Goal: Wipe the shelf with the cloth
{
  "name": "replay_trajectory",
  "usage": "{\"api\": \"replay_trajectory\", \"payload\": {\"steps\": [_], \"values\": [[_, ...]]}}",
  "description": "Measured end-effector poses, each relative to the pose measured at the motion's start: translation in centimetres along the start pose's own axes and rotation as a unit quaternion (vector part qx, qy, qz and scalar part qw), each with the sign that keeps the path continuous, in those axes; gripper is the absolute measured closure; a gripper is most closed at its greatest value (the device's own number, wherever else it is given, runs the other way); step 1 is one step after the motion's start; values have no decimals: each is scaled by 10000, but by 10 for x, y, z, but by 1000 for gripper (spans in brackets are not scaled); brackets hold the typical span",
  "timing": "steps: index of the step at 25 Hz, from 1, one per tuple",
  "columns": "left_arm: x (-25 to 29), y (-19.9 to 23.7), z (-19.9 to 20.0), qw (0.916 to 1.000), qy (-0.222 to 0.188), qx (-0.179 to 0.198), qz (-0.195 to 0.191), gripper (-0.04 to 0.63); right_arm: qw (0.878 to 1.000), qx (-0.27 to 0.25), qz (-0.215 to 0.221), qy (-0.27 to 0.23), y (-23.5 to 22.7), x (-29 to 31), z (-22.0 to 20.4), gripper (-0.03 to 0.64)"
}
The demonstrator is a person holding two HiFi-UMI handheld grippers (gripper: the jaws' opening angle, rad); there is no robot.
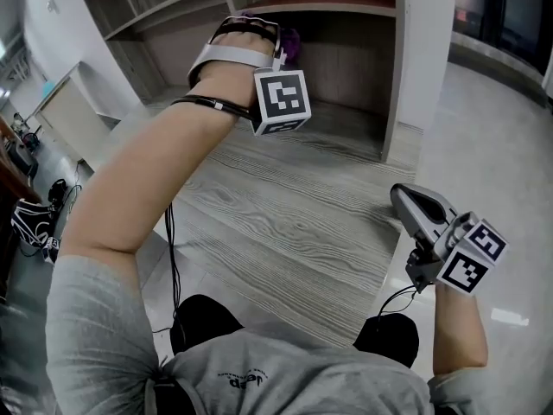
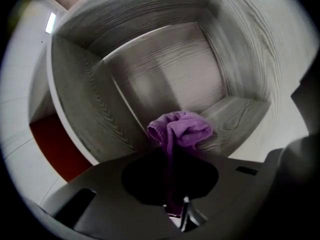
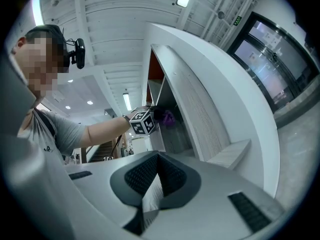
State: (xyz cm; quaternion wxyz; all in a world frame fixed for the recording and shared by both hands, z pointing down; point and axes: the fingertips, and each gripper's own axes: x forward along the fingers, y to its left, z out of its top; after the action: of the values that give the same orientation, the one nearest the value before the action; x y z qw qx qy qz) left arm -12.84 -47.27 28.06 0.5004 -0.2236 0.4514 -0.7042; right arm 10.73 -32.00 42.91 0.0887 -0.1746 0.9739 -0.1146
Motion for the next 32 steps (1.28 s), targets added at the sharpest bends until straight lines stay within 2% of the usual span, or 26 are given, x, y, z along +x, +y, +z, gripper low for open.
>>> {"api": "replay_trajectory", "payload": {"steps": [4, 8, 11, 14, 18, 20, 21, 22, 23, 26, 28, 29, 30, 32], "values": [[-3, -48, 29, 9973, -234, 322, -619, 515, 10000, 37, -18, 3, -7, 0, -3, 597], [-12, -101, 56, 9871, -566, 160, -1487, 515, 10000, 47, -18, 56, -7, -1, -5, 597], [-24, -139, 74, 9699, -852, -120, -2279, 514, 9999, 47, -67, 99, -7, -4, -5, 597], [-33, -160, 85, 9508, -1047, -513, -2869, 515, 9999, -23, -112, 98, -4, -7, 0, 597], [-39, -159, 96, 9261, -1380, -1302, -3262, 518, 9995, -163, -269, 91, 3, -13, 12, 597], [-46, -144, 101, 9055, -1758, -1966, -3323, 518, 9988, -239, -417, 82, 8, -16, 18, 597], [-51, -131, 104, 8894, -2000, -2401, -3336, 518, 9983, -279, -505, 88, 10, -16, 22, 597], [-58, -117, 106, 8686, -2257, -2865, -3353, 518, 9976, -322, -599, 100, 12, -15, 26, 597], [-64, -103, 108, 8441, -2511, -3312, -3387, 518, 9969, -367, -692, 108, 14, -13, 30, 597], [-76, -70, 111, 7643, -3182, -4351, -3539, 517, 9940, -525, -960, 80, 24, -1, 41, 597], [-76, -47, 107, 7080, -3622, -4954, -3494, 517, 9912, -599, -1175, 92, 34, 9, 52, 597], [-74, -31, 103, 6762, -3851, -5276, -3406, 518, 9896, -615, -1295, 137, 41, 13, 56, 597], [-71, -16, 98, 6394, -4068, -5603, -3343, 517, 9877, -628, -1418, 206, 48, 17, 60, 597], [-64, 5, 106, 5493, -4408, -6201, -3456, 517, 9826, -698, -1679, 376, 55, 16, 57, 597]]}}
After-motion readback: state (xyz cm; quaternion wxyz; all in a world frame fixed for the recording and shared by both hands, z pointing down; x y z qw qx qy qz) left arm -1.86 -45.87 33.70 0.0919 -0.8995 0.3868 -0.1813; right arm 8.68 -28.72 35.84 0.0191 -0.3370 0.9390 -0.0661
